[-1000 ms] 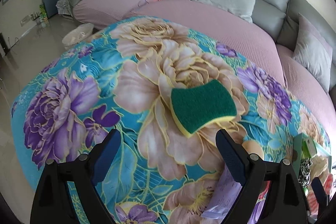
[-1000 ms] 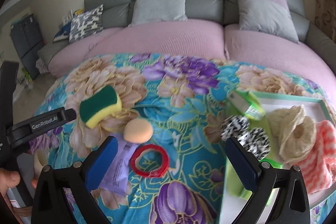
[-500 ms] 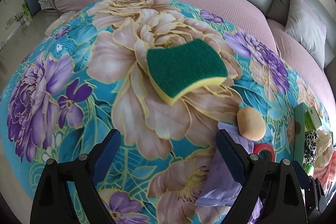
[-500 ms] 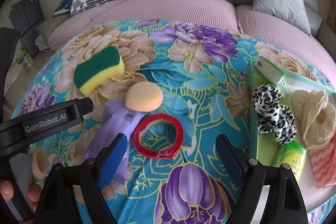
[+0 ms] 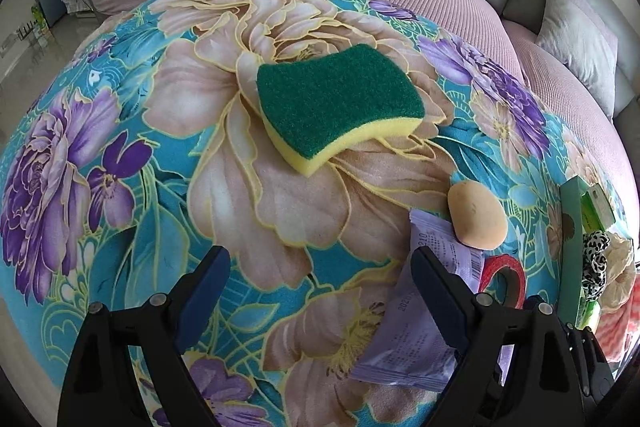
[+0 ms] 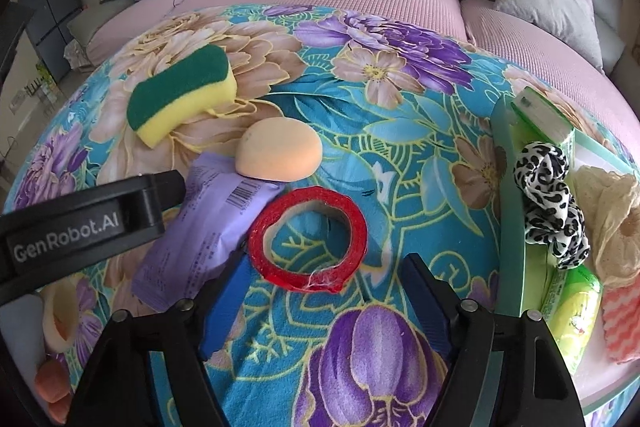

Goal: Organize soft objects
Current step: 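Lower the left gripper onto the purple packet and grasp it while the right approaches the red tape ring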

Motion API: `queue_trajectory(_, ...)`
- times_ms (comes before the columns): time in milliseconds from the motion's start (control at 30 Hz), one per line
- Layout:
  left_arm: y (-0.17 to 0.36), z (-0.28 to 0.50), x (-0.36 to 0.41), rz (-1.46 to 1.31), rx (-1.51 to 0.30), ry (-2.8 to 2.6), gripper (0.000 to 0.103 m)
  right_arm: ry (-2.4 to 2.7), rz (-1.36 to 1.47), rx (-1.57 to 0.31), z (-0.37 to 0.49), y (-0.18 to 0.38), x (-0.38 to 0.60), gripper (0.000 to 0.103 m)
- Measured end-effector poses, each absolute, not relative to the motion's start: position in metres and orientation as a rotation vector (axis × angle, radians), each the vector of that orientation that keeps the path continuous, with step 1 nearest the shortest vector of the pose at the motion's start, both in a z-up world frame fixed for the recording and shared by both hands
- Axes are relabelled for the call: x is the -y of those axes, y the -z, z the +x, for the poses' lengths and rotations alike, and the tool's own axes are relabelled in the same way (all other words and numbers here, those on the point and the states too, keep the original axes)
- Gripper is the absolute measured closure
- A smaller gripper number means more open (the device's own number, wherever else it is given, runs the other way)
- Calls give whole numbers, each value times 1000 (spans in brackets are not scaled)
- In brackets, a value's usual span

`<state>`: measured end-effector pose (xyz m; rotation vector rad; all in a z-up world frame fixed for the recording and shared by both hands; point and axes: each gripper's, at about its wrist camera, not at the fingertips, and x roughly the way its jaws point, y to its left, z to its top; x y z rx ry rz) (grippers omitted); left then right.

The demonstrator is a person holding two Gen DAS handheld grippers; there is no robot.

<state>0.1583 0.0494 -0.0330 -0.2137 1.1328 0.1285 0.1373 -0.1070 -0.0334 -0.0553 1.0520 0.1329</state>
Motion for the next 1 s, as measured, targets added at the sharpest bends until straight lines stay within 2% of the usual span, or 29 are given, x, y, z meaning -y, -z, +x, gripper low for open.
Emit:
queue_trajectory(300, 27, 161, -46, -221, -1126, -110, 11, -128, -50, -1031, 139, 35, 109, 43)
queue_trajectory(1000, 31, 170, -8, -216, -1182, 66, 11, -87, 43, -1051, 142, 33, 136, 43)
